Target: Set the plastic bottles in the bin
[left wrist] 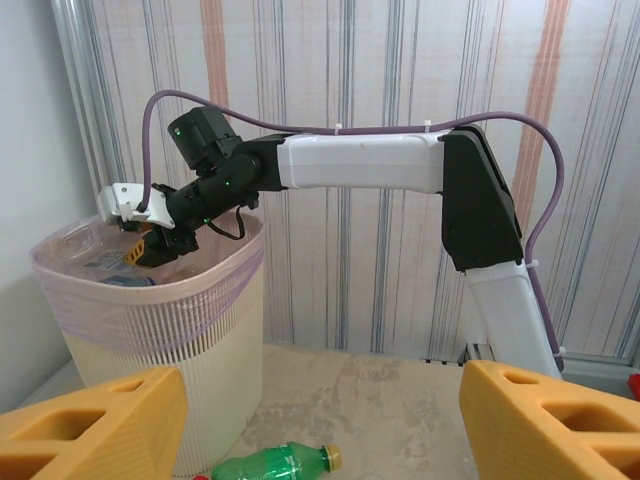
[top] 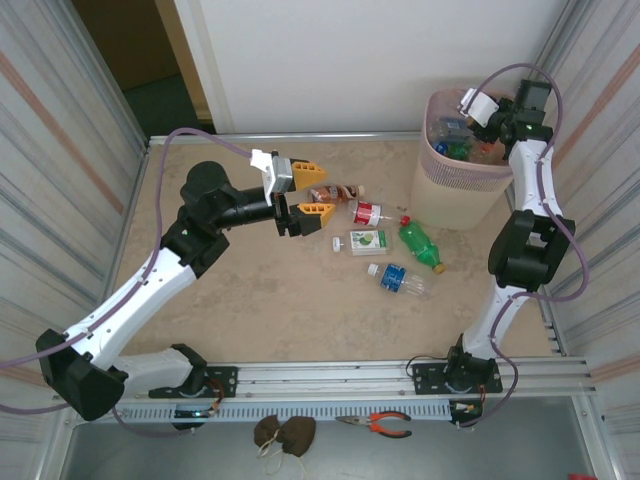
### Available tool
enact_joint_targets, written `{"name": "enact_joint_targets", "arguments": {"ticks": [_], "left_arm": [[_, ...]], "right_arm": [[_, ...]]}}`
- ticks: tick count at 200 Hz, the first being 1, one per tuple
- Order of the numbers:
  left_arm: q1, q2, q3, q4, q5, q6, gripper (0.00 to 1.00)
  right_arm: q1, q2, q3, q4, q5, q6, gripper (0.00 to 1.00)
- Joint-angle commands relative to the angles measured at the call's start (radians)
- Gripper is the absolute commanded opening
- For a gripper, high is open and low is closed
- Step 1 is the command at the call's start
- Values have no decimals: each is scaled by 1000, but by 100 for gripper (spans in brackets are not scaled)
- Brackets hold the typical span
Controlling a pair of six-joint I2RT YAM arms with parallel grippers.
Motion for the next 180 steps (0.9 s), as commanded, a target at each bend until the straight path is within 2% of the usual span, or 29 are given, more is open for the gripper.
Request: {"name": "enact_joint_targets", "arguments": {"ticks": [1,72,141,180], "left_arm": [[9,-16,-3,26,-5,-20,72],[10,-4,-6,47,1,-48,72],[10,-12,-4,49,10,-59,72],[9,-21,-7,49,20,-61,72]], "right_arm": [[-13,11,5,44,31,-54,20],[-30,20,-100,56,28,-60,38],[-18,-47,-110,-2,24,9,78],[-10,-129,-121,-84,5,48,85]]}}
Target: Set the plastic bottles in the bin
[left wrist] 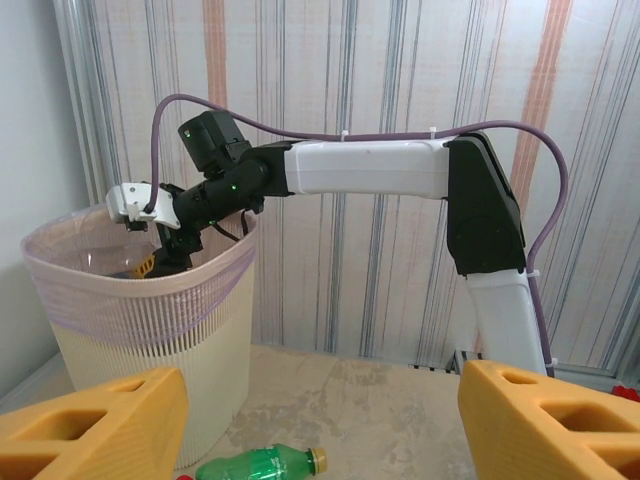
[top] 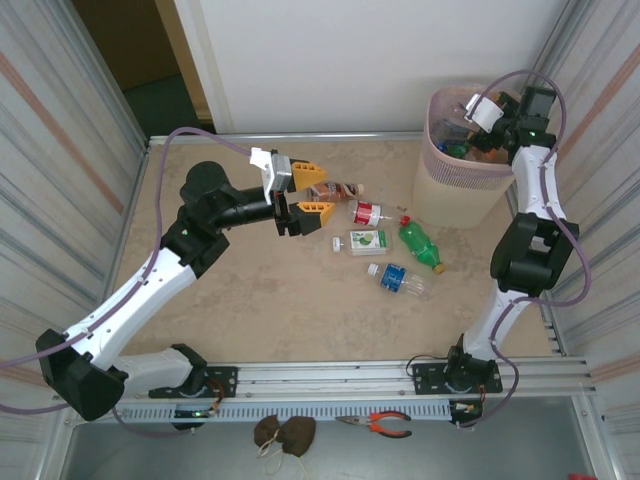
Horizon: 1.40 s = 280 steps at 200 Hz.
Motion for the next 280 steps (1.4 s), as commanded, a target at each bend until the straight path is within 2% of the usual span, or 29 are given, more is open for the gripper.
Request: {"name": "enact_joint_targets", "arguments": {"ticks": [1,39,73,137,170,196,225,280], "left_arm": [[9,-21,-8,41,17,-15,72],[10,-13,5,6,17,11,72],[10,16,68,-172,-14,125,71],[14,152,226,-549,-212,363,71],[31,261,308,-670,-277,457,71],[66,339,351,-706,-285,501,71],[107,435,403,-736,-303,549,71],[161,671,613,-837,-330,645,72]], "right_arm": [[11,-77,-25,-121,-11,44,85],[23,-154,-43,-175,-35,127,87],[43,-211,-46,-199,-6,262,88],[50,-379,-161,-112,50,840,88],[48,-460,-205,-132,51,1125,82],[49,-537,-261,-162,45,1303,77],[61,-631,-338,-152,1,1369,76],[103,-724,-352,-205,5,1352,76]]}}
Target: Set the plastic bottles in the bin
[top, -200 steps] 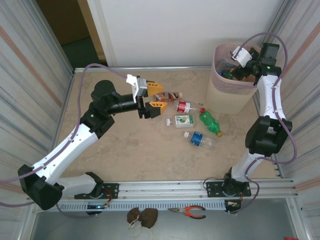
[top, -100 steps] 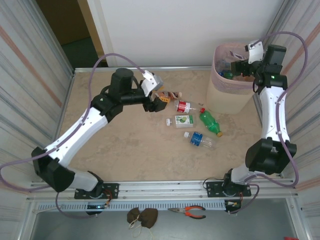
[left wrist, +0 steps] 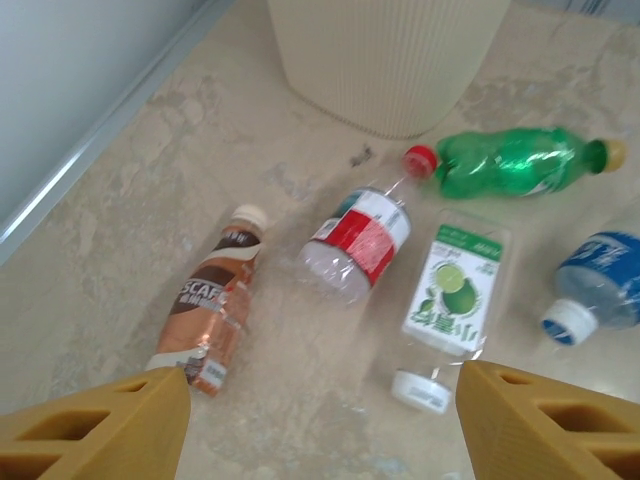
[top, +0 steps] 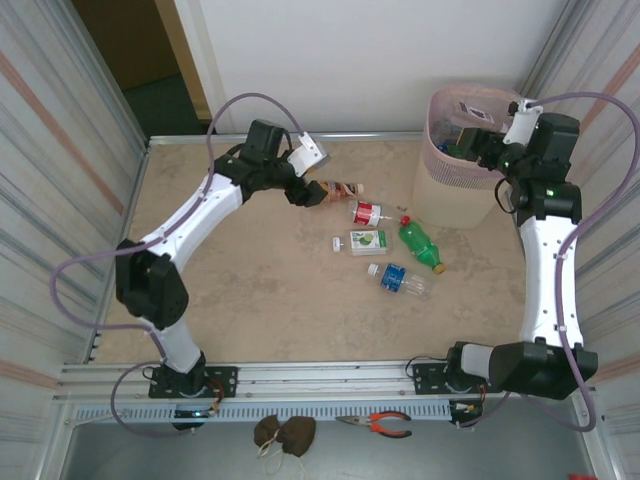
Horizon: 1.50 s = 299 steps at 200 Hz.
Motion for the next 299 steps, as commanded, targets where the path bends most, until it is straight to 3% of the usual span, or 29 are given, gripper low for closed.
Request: {"name": "enact_joint_targets", "arguments": {"ticks": [1,70,112,207,299], "left_arm": [[19,72,101,-68,-16,75,72],[58,402,446,-188,14,126,78],[72,547,562,-208,39,147,81],[87,708,606,-122,8,198,90],[91,771,615,-142,50,204,86]], "right_arm": [[13,-42,-1,-34,-10,29,76],[19,-91,-15,-74,-1,-13,78],[20,-108,-20,-86,14,-47,79],[19,-112,-29,-96,9,-74,80],[20,-112,-65,-76,-8,-75,81]]}}
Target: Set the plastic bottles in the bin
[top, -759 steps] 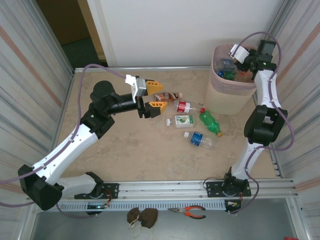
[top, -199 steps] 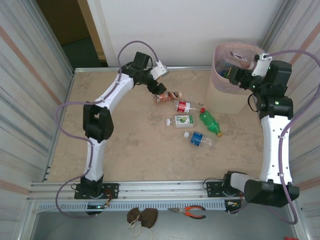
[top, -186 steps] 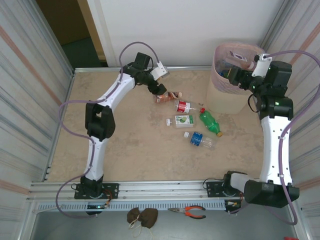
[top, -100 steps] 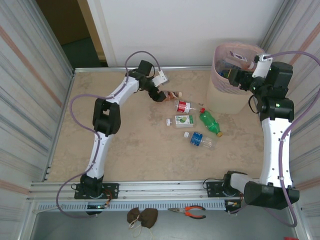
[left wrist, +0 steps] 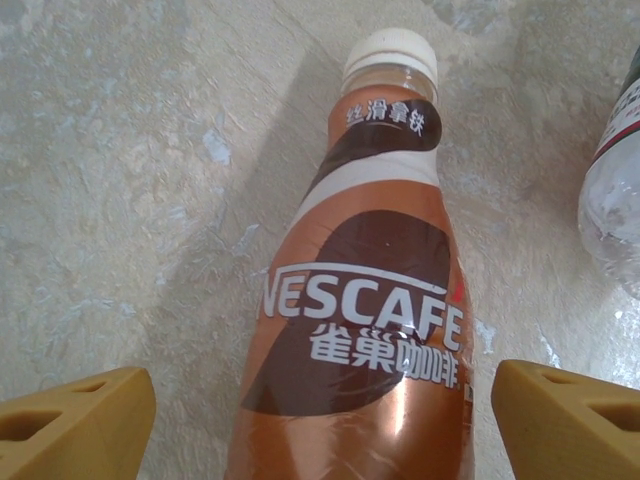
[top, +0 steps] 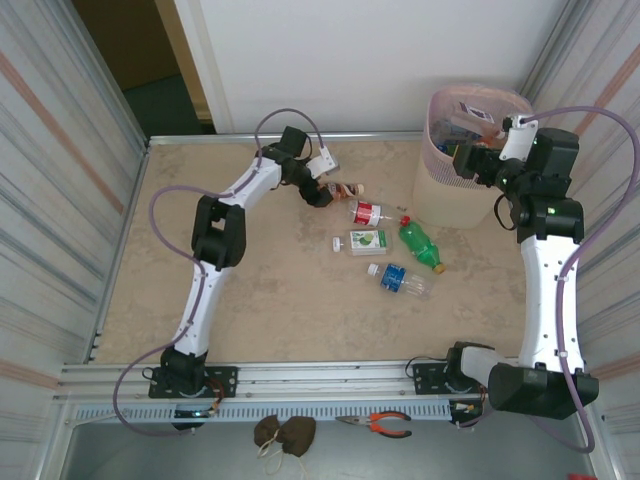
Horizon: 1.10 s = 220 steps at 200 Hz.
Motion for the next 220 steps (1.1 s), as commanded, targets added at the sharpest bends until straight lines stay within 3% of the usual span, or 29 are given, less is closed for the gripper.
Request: {"name": "enact_joint_targets", "arguments": {"ticks": [1,133,220], "left_arm": [[12,22,22,-16,33,20,86],[4,-30,-76,-22,49,19,74],[-7,-84,-141,-21,19,-4,59]], "right_arm": [[6,-19,-9,8,-12,-14,81],[7,-51,-43,33,-34,-5,81],[15,-71,-60,45,-49,-2,81]]}}
